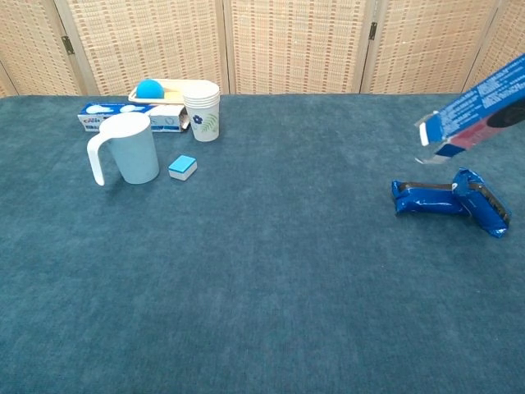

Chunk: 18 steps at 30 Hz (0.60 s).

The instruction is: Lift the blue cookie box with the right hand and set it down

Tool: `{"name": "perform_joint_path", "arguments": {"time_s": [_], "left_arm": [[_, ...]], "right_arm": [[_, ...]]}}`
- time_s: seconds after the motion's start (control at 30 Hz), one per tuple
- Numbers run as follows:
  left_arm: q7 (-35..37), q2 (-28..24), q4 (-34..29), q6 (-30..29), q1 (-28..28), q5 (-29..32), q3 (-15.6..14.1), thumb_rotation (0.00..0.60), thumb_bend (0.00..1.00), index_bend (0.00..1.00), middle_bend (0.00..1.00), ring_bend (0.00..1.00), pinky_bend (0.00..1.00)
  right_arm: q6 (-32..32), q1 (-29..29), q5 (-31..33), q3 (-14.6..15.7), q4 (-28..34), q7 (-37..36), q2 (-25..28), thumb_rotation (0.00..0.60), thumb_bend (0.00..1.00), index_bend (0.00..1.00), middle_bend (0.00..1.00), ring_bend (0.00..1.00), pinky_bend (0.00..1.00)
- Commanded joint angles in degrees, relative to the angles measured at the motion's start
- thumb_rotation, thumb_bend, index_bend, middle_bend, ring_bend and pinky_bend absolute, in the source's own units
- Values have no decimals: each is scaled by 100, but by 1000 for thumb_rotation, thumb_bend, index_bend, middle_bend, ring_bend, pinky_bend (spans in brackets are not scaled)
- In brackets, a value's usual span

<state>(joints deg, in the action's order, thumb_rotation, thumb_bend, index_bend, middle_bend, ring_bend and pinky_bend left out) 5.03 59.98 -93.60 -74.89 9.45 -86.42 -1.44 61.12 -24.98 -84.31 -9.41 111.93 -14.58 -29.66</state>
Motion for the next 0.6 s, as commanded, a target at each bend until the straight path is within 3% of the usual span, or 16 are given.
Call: {"name": "perform_joint_path", "arguments": {"time_s": [0.03, 0.17, 0.4, 0.6], "left_arm": [[35, -10, 6, -6, 0, -4, -1, 600, 385, 175, 86, 97, 183], [132, -41, 4, -12, -6, 7, -1, 600, 385, 174, 86, 98, 183], [102, -15, 51, -75, -23, -29, -4, 600, 386, 175, 86, 98, 182], [103, -16, 31, -112, -48, -20, -6, 600, 386, 175, 86, 99, 181]], "right_arm": [[668, 105, -650, -16, -705, -1359, -948, 600, 128, 539, 394, 351, 35], [941, 103, -1125, 214, -1450, -1936, -1957, 600, 129, 539, 398, 358, 46], [1512, 229, -1364, 490, -3087, -1787, -4049, 600, 128, 539, 398, 361, 46], [1634, 235, -1356, 661, -4195, -2065, -4975, 600, 129, 539, 398, 361, 46]]}}
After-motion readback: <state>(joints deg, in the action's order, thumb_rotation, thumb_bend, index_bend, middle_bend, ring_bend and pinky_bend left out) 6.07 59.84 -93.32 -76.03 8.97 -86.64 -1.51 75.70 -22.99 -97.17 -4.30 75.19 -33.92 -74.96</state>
